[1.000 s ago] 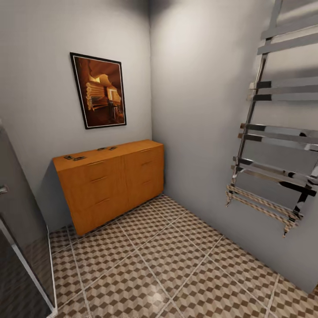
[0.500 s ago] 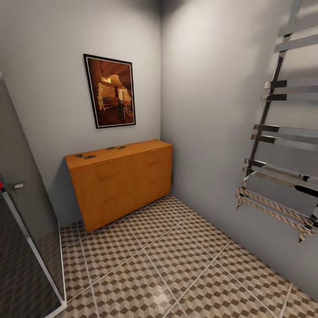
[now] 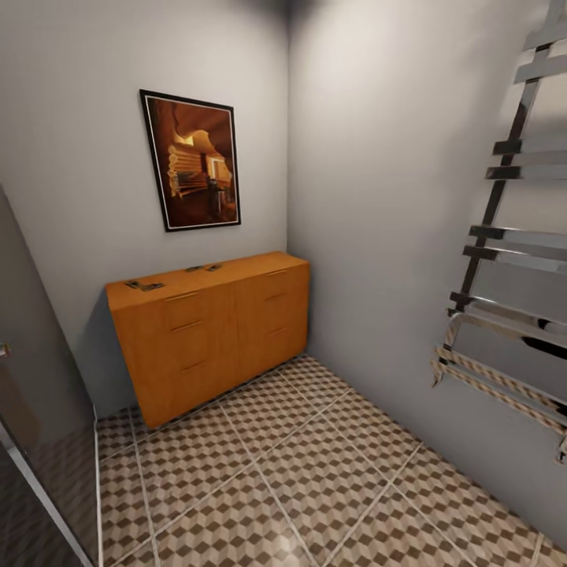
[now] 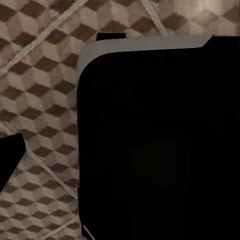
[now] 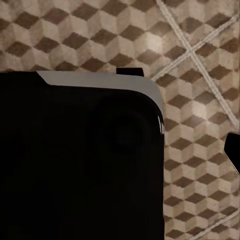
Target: Take the four mousetraps from the cabinet in the bathroom and place them on the bathroom floor. Make sure all four end up on the same floor surface, and ensure that at least two of them are either under or directly next to the same bathroom sink.
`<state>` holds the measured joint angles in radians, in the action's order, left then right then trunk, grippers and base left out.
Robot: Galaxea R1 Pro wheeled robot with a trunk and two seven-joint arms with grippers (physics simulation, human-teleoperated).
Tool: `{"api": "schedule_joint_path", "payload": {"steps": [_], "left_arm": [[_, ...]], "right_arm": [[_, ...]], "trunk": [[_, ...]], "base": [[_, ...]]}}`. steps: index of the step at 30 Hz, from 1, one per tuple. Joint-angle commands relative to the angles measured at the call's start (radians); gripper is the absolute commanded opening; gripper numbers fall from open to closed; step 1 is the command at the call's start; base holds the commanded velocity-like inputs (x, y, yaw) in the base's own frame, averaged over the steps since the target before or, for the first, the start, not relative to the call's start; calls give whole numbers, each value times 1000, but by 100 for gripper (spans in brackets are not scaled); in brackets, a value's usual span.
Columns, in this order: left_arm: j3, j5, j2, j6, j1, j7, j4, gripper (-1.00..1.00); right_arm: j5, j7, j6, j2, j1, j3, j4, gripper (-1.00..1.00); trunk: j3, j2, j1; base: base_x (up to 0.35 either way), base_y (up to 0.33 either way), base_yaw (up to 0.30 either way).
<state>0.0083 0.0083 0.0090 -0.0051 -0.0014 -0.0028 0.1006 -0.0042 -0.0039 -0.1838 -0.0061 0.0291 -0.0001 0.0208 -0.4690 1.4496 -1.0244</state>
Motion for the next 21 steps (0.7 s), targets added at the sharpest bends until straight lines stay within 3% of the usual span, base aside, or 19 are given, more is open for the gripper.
{"api": "schedule_joint_path", "payload": {"steps": [1, 21], "left_arm": [[1, 1, 0, 0, 0, 0, 1, 100], [1, 1, 0, 0, 0, 0, 1, 100]], "right_arm": [[0, 0, -3, 0, 1, 0, -1, 100], [0, 4, -3, -2, 0, -1, 0, 100]], "trunk": [[-1, 0, -1], [-1, 0, -1]], "base": [[331, 0, 0], [336, 0, 0]]}}
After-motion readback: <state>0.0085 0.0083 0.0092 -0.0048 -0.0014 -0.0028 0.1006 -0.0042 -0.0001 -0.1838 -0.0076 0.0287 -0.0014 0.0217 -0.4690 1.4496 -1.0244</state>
